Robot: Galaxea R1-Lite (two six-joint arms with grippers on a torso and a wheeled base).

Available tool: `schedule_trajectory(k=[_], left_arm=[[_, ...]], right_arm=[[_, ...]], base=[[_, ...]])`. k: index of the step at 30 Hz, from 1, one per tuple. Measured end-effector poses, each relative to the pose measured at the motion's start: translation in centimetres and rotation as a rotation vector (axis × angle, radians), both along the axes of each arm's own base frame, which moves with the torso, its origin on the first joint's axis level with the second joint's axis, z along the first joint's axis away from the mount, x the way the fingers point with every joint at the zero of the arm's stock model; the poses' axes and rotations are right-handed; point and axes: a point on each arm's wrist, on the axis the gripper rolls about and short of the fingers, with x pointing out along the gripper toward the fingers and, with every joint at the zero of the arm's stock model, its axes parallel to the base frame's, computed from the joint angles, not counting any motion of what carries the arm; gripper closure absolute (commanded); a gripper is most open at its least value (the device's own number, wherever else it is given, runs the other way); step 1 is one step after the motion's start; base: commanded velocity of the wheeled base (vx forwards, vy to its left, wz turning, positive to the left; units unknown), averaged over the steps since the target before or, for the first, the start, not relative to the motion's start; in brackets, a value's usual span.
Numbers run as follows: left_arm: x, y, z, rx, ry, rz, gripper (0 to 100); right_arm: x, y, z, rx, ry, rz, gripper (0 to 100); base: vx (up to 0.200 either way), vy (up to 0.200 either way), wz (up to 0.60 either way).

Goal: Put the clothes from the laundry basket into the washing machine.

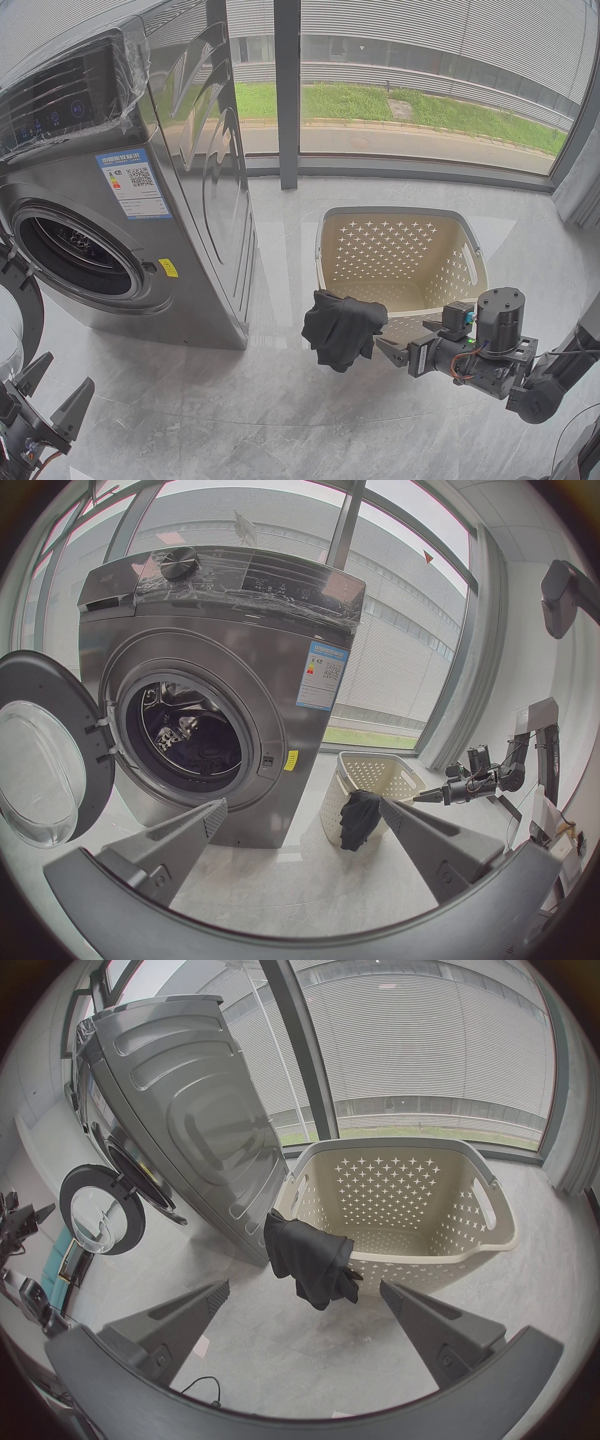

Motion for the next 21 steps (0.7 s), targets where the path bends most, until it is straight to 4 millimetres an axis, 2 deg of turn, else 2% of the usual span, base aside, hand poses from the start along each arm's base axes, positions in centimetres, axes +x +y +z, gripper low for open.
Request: schedule_trajectory(k=[14, 21], left_arm=[[-0.1, 0.3, 0.0, 0.002, -0.010, 0.064, 0], [-0.1, 0.3, 0.1, -0.006, -0.014, 0.068, 0]], right_arm=[[3.9, 2.3, -2.7, -0.036, -0.016, 0.034, 0], [5.9, 2.5, -4.1, -0.050, -0.011, 0.050, 0]], base=[[0.000, 0.000, 0.00], [0.000, 0.000, 0.00]])
